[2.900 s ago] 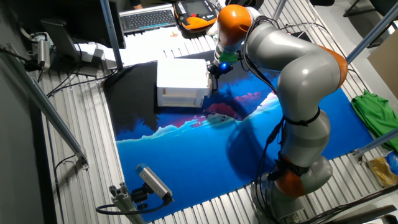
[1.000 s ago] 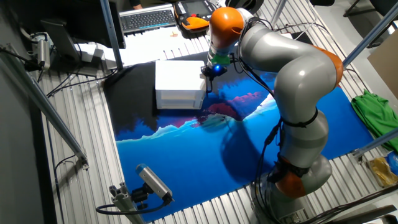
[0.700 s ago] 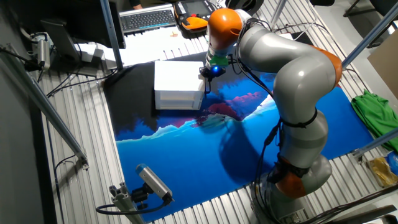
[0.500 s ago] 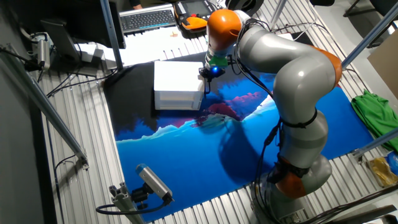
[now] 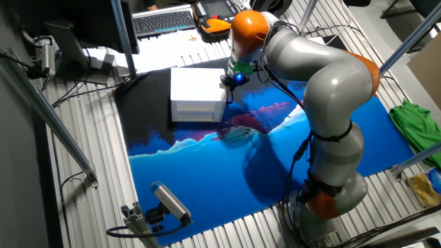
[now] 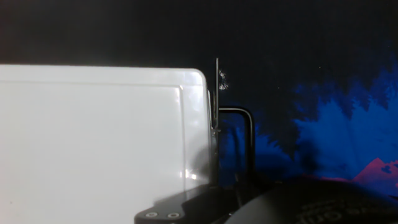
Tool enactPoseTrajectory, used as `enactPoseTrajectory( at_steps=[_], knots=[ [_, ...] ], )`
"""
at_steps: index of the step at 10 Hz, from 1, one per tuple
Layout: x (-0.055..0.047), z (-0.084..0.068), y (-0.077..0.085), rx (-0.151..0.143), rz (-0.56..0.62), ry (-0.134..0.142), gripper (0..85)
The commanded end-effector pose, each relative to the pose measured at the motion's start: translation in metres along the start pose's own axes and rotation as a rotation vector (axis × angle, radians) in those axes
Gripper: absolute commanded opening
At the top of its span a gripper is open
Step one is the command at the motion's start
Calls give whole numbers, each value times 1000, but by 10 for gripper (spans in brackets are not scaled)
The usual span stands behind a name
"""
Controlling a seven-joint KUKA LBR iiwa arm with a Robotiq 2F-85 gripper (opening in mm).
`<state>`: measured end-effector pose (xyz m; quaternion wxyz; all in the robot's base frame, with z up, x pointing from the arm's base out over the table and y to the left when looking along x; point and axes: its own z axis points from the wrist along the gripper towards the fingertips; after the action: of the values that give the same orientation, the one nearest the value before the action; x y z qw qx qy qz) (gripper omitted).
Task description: Grasp the handle and close the drawer
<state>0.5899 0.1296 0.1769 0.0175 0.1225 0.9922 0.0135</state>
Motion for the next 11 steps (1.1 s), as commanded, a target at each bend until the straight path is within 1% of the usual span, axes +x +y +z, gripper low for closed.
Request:
enactPoseTrajectory(
  at_steps=[1,3,6,11],
  knots=[
    [0,0,0,-3,3,1,170],
    [0,0,0,-6,8,1,170],
    [0,0,0,-19,23,1,170],
    [1,1,1,-17,45,1,170]
  ],
)
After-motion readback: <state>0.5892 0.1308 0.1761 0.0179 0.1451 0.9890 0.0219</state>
